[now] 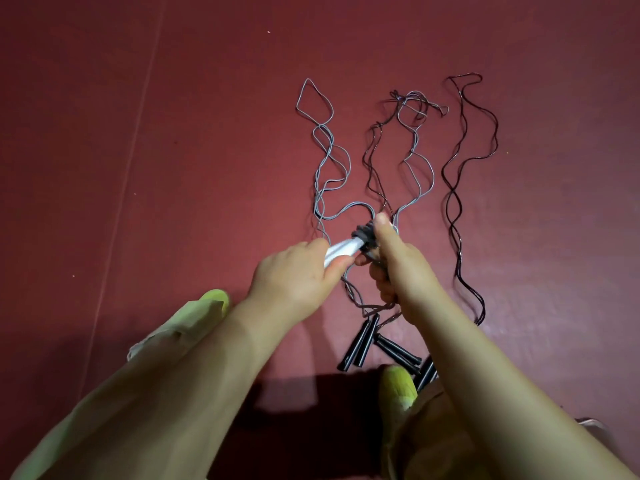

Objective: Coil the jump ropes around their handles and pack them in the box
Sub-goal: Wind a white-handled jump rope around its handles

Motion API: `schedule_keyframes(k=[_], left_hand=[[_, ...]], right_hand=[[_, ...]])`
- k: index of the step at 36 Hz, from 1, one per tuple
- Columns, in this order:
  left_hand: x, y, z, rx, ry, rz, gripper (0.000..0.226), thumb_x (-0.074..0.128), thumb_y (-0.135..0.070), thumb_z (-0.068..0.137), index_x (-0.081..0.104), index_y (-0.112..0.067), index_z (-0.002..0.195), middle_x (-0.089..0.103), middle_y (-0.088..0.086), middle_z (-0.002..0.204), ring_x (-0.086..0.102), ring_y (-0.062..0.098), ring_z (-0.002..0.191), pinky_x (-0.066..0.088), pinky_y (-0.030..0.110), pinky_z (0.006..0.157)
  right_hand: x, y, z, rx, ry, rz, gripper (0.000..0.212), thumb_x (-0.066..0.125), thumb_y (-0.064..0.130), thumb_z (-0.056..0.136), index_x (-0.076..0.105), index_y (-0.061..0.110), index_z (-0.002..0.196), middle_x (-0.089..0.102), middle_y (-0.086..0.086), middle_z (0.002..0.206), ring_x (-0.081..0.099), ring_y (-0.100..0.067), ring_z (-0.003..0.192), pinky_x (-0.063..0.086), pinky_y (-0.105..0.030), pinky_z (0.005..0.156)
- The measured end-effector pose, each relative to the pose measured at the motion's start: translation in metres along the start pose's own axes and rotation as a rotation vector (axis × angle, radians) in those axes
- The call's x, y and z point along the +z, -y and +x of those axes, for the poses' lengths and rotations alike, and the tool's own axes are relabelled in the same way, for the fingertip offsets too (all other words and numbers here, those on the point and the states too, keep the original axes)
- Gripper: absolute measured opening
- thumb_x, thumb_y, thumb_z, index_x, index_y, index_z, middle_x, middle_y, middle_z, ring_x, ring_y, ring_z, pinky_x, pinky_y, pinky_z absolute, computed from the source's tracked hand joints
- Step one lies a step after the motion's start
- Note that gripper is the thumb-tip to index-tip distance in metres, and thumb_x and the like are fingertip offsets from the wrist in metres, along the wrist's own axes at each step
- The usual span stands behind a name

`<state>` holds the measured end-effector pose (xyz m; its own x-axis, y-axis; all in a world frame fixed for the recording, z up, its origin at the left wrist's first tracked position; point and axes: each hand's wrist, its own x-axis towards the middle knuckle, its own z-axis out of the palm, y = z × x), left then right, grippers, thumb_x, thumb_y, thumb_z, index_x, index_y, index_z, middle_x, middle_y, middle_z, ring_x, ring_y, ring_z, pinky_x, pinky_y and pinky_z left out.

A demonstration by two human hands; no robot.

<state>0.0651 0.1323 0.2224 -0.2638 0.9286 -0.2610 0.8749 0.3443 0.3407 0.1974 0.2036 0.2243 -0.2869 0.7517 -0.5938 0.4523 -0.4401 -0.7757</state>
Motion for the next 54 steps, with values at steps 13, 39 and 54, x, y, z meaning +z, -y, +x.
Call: schedule_keyframes(k=[13,39,54], left_hand=[[-0.012,0.001,0.001,-0.124,0.442,-0.981,0.03,0.064,-0.046,0.083,0.057,-0.017,0.087,0.062,0.006,0.079,0.058,0.025,0.074,0.046,0.034,0.067],[0.004,0.006,0.008,-0.343,0.417,-0.949,0.059,0.03,-0.061,0.094,0.061,-0.013,0.078,0.053,-0.001,0.057,0.044,0.016,0.05,0.036,0.022,0.049],[0.012,0.011,0.004,-0.04,-0.051,-0.124,0.038,0.037,-0.064,0.089,0.041,-0.026,0.083,0.058,0.004,0.094,0.055,0.032,0.096,0.032,0.033,0.068]], right_hand=[[-0.002,0.0,0.001,-0.197,-0.057,0.106,0.043,0.052,0.05,0.081,0.035,0.024,0.05,0.024,0.008,0.046,0.018,-0.011,0.042,0.014,-0.027,0.049],[-0.013,-0.005,0.006,-0.118,0.008,-0.303,0.072,0.035,0.061,0.095,0.062,0.006,0.058,0.061,-0.006,0.049,0.055,-0.018,0.05,0.045,-0.033,0.066],[0.005,-0.004,-0.001,0.057,0.104,-0.041,0.059,0.036,0.071,0.087,0.055,0.017,0.073,0.03,0.006,0.051,0.02,-0.011,0.043,0.015,-0.022,0.046]])
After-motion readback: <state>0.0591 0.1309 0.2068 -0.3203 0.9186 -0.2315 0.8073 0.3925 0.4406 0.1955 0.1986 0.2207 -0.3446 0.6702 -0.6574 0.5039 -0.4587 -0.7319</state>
